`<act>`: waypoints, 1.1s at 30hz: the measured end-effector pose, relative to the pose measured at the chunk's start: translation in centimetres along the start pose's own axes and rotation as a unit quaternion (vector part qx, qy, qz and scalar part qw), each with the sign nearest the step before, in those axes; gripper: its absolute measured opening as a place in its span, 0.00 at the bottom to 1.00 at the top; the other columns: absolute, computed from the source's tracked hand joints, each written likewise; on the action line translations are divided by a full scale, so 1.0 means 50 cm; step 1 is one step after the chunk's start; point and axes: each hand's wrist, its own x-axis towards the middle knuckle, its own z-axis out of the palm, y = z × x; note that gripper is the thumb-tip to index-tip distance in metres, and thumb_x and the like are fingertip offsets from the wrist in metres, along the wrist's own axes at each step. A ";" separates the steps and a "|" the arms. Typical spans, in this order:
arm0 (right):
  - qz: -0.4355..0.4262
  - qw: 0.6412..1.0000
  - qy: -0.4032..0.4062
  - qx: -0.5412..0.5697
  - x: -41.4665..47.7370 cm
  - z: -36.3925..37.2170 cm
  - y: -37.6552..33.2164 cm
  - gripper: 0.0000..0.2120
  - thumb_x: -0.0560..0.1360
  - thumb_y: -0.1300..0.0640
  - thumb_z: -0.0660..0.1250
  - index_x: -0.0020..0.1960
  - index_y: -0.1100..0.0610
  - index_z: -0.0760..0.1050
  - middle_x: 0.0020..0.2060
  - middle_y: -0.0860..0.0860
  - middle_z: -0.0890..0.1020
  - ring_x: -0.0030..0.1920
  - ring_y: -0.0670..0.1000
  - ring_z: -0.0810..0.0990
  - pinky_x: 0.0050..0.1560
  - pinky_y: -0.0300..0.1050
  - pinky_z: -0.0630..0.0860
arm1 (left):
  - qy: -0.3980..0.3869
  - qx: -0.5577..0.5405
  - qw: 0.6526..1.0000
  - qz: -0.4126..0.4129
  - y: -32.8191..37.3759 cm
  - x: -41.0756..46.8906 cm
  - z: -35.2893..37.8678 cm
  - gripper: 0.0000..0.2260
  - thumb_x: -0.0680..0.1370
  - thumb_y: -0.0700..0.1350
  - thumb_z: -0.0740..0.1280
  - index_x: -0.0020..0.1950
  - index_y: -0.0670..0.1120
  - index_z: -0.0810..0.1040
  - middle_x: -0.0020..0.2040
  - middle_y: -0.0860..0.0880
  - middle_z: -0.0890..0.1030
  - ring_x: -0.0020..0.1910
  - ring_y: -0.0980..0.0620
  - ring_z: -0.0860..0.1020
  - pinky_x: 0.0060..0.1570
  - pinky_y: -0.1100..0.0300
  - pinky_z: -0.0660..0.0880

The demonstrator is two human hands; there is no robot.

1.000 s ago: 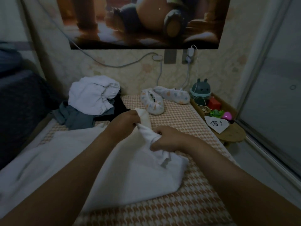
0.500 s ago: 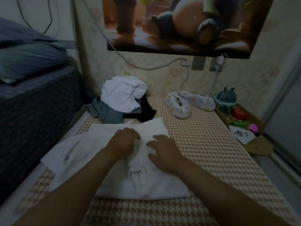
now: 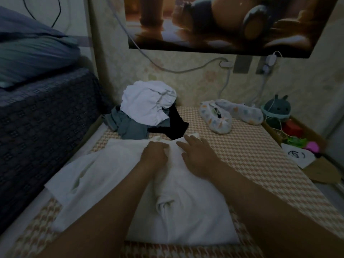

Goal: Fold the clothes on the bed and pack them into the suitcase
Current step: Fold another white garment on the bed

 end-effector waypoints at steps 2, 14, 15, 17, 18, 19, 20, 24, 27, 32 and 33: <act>-0.024 0.999 -0.019 -0.013 0.020 0.015 0.010 0.34 0.74 0.37 0.35 0.79 0.45 0.49 0.79 0.54 0.48 0.78 0.54 0.48 0.75 0.57 0.41 | 0.016 -0.060 0.998 0.025 -0.001 0.018 -0.007 0.19 0.76 0.33 0.61 0.66 0.43 0.77 0.67 0.44 0.76 0.65 0.47 0.73 0.57 0.70 0.64; 0.087 0.986 -0.136 0.051 0.047 0.064 0.046 0.27 0.83 0.42 0.43 0.80 0.48 0.44 0.79 0.56 0.45 0.78 0.57 0.43 0.76 0.56 0.40 | -0.006 0.180 0.982 0.058 0.014 0.010 -0.001 0.23 0.79 0.42 0.60 0.74 0.49 0.66 0.78 0.44 0.54 0.76 0.41 0.52 0.73 0.48 0.52; 0.085 0.988 -0.121 0.049 0.040 0.064 0.043 0.27 0.83 0.43 0.44 0.80 0.49 0.45 0.79 0.57 0.47 0.78 0.58 0.44 0.77 0.55 0.41 | -0.015 0.200 0.977 0.069 0.031 -0.003 -0.010 0.22 0.79 0.43 0.60 0.74 0.48 0.66 0.78 0.44 0.54 0.76 0.42 0.53 0.73 0.49 0.52; 0.073 0.992 -0.096 0.046 0.023 0.058 0.031 0.27 0.83 0.47 0.46 0.80 0.54 0.47 0.78 0.58 0.48 0.78 0.57 0.46 0.76 0.52 0.41 | -0.049 0.240 0.963 0.111 0.064 -0.040 -0.014 0.20 0.81 0.44 0.58 0.72 0.44 0.67 0.75 0.43 0.63 0.73 0.44 0.61 0.71 0.52 0.57; 0.065 0.992 -0.095 0.051 0.012 0.052 0.022 0.27 0.84 0.50 0.47 0.80 0.56 0.46 0.78 0.58 0.48 0.78 0.57 0.46 0.76 0.51 0.40 | -0.066 0.244 0.958 0.138 0.075 -0.066 -0.009 0.19 0.81 0.45 0.58 0.71 0.43 0.69 0.72 0.43 0.67 0.69 0.44 0.66 0.68 0.53 0.60; 0.056 0.991 -0.101 0.061 0.001 0.044 0.012 0.27 0.84 0.52 0.48 0.79 0.58 0.45 0.78 0.58 0.47 0.78 0.56 0.45 0.76 0.49 0.40 | -0.080 0.233 0.955 0.164 0.081 -0.095 -0.001 0.18 0.80 0.45 0.58 0.69 0.42 0.71 0.69 0.43 0.70 0.66 0.44 0.69 0.66 0.53 0.63; 0.047 0.990 -0.111 0.076 -0.011 0.035 0.001 0.28 0.83 0.53 0.49 0.79 0.59 0.45 0.78 0.58 0.47 0.78 0.55 0.45 0.76 0.48 0.41 | -0.089 0.214 0.956 0.182 0.080 -0.121 0.007 0.18 0.80 0.48 0.59 0.68 0.43 0.71 0.67 0.43 0.71 0.65 0.44 0.69 0.64 0.52 0.65; 0.025 0.978 -0.125 0.163 -0.081 0.005 -0.043 0.26 0.84 0.53 0.49 0.79 0.57 0.46 0.79 0.55 0.48 0.78 0.53 0.47 0.75 0.44 0.42 | -0.132 0.194 0.952 0.194 0.028 -0.212 0.036 0.41 0.75 0.70 0.54 0.79 0.46 0.51 0.79 0.48 0.52 0.77 0.47 0.50 0.75 0.50 0.52; 0.014 0.980 -0.137 0.141 -0.133 0.001 -0.077 0.27 0.84 0.48 0.47 0.80 0.49 0.43 0.79 0.53 0.46 0.78 0.53 0.45 0.77 0.53 0.41 | -0.175 0.204 0.942 0.200 -0.004 -0.259 0.017 0.52 0.70 0.76 0.57 0.78 0.47 0.36 0.77 0.51 0.34 0.76 0.53 0.35 0.76 0.54 0.38; -0.019 0.975 -0.111 0.191 -0.186 -0.017 -0.145 0.33 0.77 0.31 0.44 0.78 0.40 0.40 0.78 0.45 0.41 0.78 0.47 0.39 0.74 0.63 0.37 | -0.228 0.188 0.937 0.184 -0.015 -0.312 -0.030 0.58 0.64 0.76 0.65 0.77 0.51 0.33 0.74 0.56 0.30 0.74 0.57 0.33 0.73 0.59 0.36; -0.047 0.976 -0.114 0.177 -0.195 -0.019 -0.157 0.37 0.74 0.27 0.40 0.78 0.41 0.41 0.78 0.44 0.41 0.78 0.46 0.39 0.74 0.63 0.36 | -0.239 0.176 0.938 0.180 -0.014 -0.322 -0.041 0.58 0.65 0.75 0.66 0.77 0.53 0.33 0.74 0.57 0.30 0.74 0.57 0.33 0.73 0.59 0.37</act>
